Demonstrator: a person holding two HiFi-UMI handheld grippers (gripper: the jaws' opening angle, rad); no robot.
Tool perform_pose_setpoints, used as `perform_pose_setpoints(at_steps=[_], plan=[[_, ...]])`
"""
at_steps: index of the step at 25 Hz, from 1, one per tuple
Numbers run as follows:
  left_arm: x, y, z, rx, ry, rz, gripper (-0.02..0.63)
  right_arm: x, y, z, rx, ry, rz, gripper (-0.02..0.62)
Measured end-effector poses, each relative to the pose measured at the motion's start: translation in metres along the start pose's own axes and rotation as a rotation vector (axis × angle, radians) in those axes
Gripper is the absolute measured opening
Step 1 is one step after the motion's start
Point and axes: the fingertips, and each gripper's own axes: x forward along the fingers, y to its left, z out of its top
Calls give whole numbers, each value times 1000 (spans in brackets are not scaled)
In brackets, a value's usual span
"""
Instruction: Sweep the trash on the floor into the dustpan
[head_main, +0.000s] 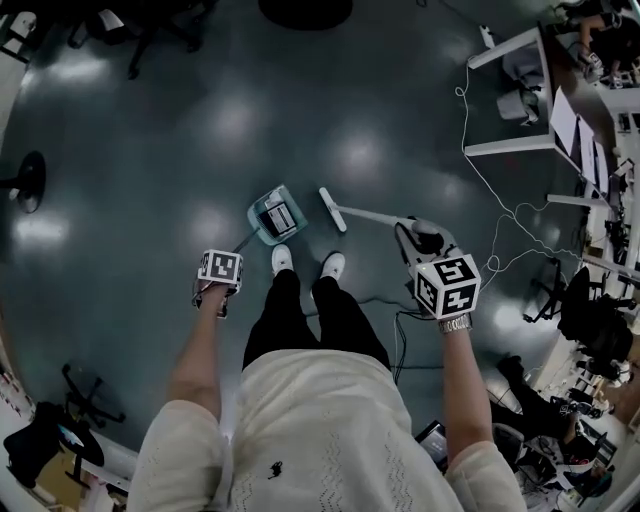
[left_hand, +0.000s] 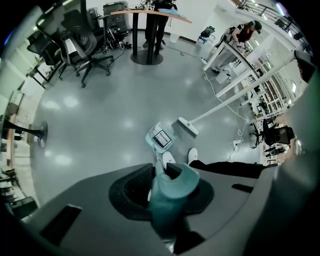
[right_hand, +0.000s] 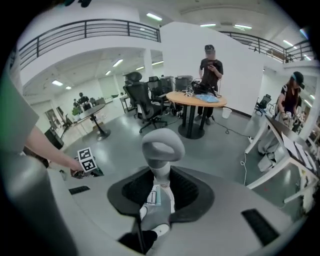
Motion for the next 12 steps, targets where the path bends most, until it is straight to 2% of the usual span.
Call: perform_pose_setpoints(at_steps=[4, 6, 12], plan=[[2, -2, -9, -9, 0, -4, 92, 29, 42, -22, -74, 62, 37, 117], [4, -3, -11, -6, -1, -7, 92, 37, 63, -30, -78, 75, 66, 117], [6, -4, -16, -15, 0, -7, 92, 43, 95, -66, 55, 132, 115, 121]])
